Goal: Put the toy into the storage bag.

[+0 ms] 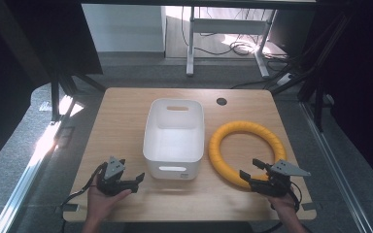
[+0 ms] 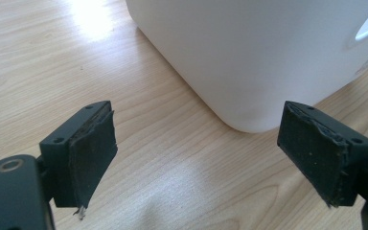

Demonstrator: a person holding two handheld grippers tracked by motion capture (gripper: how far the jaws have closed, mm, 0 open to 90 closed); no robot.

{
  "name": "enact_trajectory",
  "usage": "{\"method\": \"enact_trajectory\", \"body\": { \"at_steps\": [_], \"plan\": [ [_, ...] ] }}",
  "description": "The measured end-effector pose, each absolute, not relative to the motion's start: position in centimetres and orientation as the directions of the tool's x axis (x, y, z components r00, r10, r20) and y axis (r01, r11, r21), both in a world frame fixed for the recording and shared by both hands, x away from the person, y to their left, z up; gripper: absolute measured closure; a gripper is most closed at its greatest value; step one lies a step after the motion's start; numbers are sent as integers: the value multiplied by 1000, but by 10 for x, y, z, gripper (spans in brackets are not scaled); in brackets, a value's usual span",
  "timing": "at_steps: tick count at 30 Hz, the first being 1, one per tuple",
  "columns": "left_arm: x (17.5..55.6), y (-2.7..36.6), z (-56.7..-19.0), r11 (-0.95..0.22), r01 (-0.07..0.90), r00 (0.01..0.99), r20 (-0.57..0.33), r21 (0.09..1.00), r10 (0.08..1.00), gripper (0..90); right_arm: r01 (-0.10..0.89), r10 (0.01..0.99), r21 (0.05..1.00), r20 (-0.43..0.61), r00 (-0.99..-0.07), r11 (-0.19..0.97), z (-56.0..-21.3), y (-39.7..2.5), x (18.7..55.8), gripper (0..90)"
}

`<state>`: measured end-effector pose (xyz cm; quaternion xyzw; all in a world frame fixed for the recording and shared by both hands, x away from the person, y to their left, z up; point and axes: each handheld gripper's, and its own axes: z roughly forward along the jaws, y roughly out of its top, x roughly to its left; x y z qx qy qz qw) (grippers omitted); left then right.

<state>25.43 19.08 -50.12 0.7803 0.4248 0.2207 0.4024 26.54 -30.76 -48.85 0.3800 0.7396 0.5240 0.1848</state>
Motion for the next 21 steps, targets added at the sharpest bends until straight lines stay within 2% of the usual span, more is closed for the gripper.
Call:
{"method": "enact_trajectory", "body": {
  "at_steps": [6, 14, 21],
  "plan": [
    [252, 188, -503, -319, 489, 534, 11, 812, 845, 129, 392, 750, 902, 132, -649, 181, -492, -313, 269, 247],
    [249, 190, -500, -334, 479, 551, 19, 812, 834, 136, 401, 707, 873, 97, -701, 279, -486, -308, 268, 255],
    [251, 189, -502, -341, 492, 565, 4, 801, 825, 129, 414, 678, 844, 85, -730, 340, -487, -310, 271, 305]
  ]
}}
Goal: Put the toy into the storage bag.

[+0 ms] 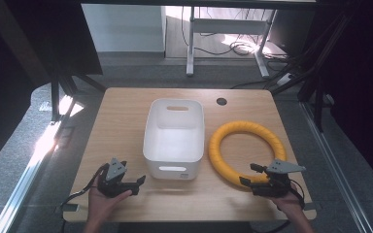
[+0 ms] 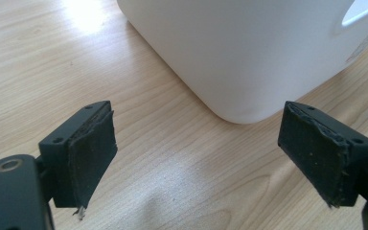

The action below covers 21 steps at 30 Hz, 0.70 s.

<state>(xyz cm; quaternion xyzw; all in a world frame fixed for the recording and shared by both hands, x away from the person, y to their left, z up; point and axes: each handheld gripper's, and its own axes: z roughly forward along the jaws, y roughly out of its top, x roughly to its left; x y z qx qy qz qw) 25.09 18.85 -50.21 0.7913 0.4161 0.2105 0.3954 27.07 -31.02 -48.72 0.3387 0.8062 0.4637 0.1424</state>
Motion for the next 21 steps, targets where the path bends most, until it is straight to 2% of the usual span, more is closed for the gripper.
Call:
{"method": "enact_trajectory", "body": {
  "at_steps": [3, 5, 7, 13, 15, 21],
  "plan": [
    [251, 189, -503, -333, 501, 569, -14, 799, 822, 130, 387, 644, 810, 16, -765, 440, -476, -306, 273, 297],
    [252, 189, -503, -343, 501, 579, -13, 795, 815, 130, 386, 639, 806, 13, -769, 449, -474, -305, 273, 297],
    [252, 188, -504, -344, 499, 586, -17, 795, 810, 131, 388, 616, 765, -14, -788, 514, -471, -298, 279, 296],
    [252, 188, -504, -350, 498, 595, -18, 793, 804, 132, 407, 570, 672, -27, -821, 618, -469, -286, 298, 296],
    [252, 188, -504, -349, 498, 596, -21, 794, 803, 132, 420, 537, 594, -23, -843, 686, -469, -278, 311, 289],
    [252, 187, -504, -346, 500, 598, -27, 793, 801, 132, 425, 497, 500, -13, -868, 755, -473, -269, 325, 286]
  ]
}}
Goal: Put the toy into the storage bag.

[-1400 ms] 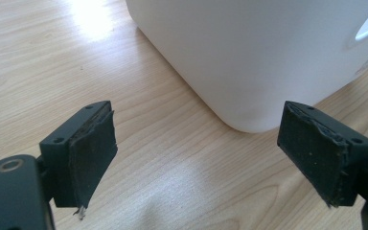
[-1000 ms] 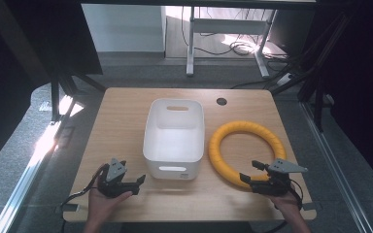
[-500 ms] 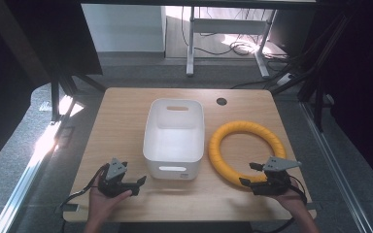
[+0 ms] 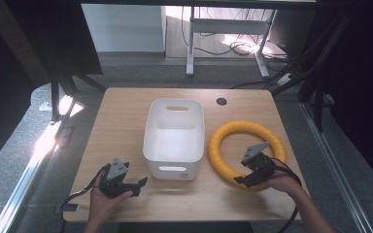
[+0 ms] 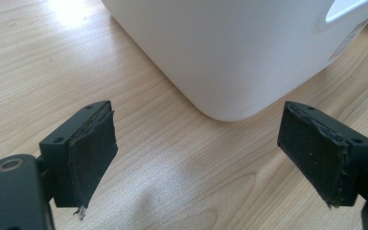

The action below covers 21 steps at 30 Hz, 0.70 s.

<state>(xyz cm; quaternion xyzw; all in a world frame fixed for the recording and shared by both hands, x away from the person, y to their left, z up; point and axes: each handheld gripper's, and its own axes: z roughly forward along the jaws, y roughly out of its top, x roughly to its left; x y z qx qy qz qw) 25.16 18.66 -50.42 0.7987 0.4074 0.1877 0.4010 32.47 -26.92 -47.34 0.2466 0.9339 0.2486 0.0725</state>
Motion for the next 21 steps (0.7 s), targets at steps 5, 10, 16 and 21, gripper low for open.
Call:
{"method": "enact_trajectory", "body": {
  "at_steps": [5, 10, 16, 21],
  "plan": [
    [252, 185, -506, -350, 504, 602, -31, 790, 798, 133, 413, 457, 412, -9, -889, 812, -485, -259, 332, 283],
    [253, 185, -506, -352, 504, 604, -31, 789, 797, 133, 400, 431, 369, -3, -902, 839, -489, -252, 333, 286],
    [253, 182, -507, -348, 507, 605, -38, 789, 796, 133, 371, 392, 296, -15, -920, 880, -495, -240, 333, 353],
    [253, 182, -507, -348, 507, 607, -39, 789, 794, 133, 371, 387, 262, -11, -922, 891, -498, -236, 335, 408]
  ]
}}
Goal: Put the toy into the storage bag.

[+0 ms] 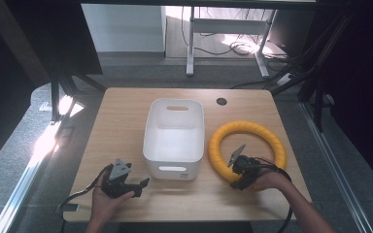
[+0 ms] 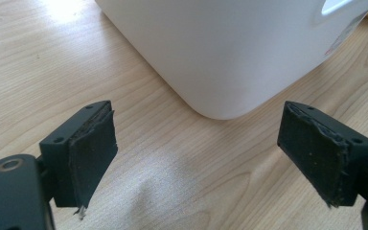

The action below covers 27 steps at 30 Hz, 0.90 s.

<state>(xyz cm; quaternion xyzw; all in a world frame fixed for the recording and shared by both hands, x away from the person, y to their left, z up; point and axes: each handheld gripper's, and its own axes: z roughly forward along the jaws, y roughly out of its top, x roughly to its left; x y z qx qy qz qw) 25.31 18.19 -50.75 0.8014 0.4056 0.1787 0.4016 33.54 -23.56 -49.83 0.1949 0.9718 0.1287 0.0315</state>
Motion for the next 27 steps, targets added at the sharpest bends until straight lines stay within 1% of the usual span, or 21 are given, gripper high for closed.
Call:
{"method": "enact_trajectory", "body": {
  "at_steps": [2, 5, 7, 11, 15, 17, 18, 19, 20, 25, 26, 27],
  "plan": [
    [254, 181, -508, -352, 507, 609, -38, 787, 792, 133, 370, 381, 237, 0, -925, 898, -501, -234, 337, 435],
    [254, 181, -509, -355, 507, 611, -37, 786, 791, 133, 370, 379, 224, 4, -926, 902, -502, -233, 339, 451],
    [254, 181, -509, -354, 508, 612, -40, 785, 790, 133, 374, 381, 211, 4, -924, 903, -501, -231, 341, 498],
    [254, 180, -509, -354, 508, 613, -41, 785, 789, 133, 385, 390, 185, 9, -921, 904, -500, -228, 343, 511],
    [255, 180, -509, -356, 508, 614, -41, 784, 788, 133, 403, 404, 205, 41, -914, 892, -499, -231, 345, 515],
    [255, 180, -509, -357, 508, 615, -40, 784, 788, 133, 414, 410, 243, 70, -909, 877, -495, -237, 348, 516],
    [255, 180, -510, -359, 509, 614, -38, 783, 788, 133, 435, 423, 298, 107, -900, 850, -487, -244, 350, 517],
    [256, 180, -510, -361, 511, 613, -36, 781, 789, 133, 446, 428, 328, 129, -895, 833, -482, -247, 351, 518],
    [256, 180, -510, -361, 511, 613, -36, 781, 789, 133, 446, 428, 328, 129, -895, 833, -482, -247, 351, 518],
    [256, 179, -511, -362, 513, 614, -37, 778, 789, 133, 483, 441, 462, 204, -874, 744, -460, -268, 354, 518],
    [256, 179, -511, -362, 513, 614, -37, 778, 789, 133, 483, 441, 462, 204, -874, 744, -460, -268, 354, 518],
    [256, 179, -511, -363, 513, 614, -37, 778, 788, 133, 487, 440, 494, 217, -871, 720, -455, -274, 354, 518]
  ]
}}
